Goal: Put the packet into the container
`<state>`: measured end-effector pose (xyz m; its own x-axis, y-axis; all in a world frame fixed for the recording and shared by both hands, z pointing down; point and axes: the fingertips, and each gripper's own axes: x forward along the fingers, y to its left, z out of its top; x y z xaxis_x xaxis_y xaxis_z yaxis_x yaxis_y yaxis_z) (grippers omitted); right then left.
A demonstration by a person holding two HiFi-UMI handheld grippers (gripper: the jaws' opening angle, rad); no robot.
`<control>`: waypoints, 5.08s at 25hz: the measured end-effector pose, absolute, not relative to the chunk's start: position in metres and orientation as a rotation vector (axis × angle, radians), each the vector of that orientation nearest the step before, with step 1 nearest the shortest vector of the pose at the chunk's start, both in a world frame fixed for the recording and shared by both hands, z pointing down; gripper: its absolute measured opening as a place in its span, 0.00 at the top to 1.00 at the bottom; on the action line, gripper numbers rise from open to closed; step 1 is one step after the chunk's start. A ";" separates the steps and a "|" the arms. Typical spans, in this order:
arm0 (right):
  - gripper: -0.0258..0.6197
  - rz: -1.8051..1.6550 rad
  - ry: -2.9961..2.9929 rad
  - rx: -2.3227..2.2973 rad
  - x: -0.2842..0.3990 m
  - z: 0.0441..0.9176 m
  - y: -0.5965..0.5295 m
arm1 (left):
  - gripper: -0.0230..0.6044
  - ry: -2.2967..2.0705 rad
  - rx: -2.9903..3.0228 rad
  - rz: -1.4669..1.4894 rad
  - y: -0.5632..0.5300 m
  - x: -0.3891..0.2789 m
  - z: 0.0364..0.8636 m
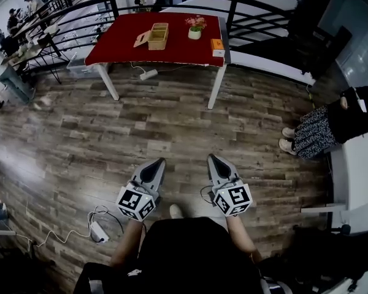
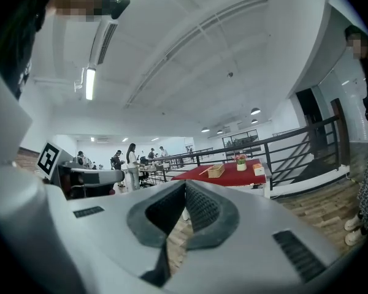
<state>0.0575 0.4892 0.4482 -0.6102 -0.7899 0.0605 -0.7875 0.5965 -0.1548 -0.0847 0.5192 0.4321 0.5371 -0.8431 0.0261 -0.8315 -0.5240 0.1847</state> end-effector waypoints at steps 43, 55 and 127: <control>0.93 -0.335 2.784 -1.363 0.105 0.460 0.037 | 0.95 -1.403 2.563 -0.028 0.077 -0.031 0.446; 0.93 -0.371 2.807 -1.298 0.101 0.475 -0.039 | 0.95 -1.464 2.520 0.016 0.006 -0.034 0.459; 0.40 -1.014 2.947 -2.209 0.148 0.726 -0.461 | 0.95 -1.232 2.656 -0.044 -0.389 -0.109 0.463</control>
<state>0.1477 -0.4607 0.7258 -0.1837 -0.6267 0.7573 -0.9600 0.2800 -0.0011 -0.1094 -0.3888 0.4630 0.6493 -0.7580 0.0621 -0.7516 -0.6270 0.2047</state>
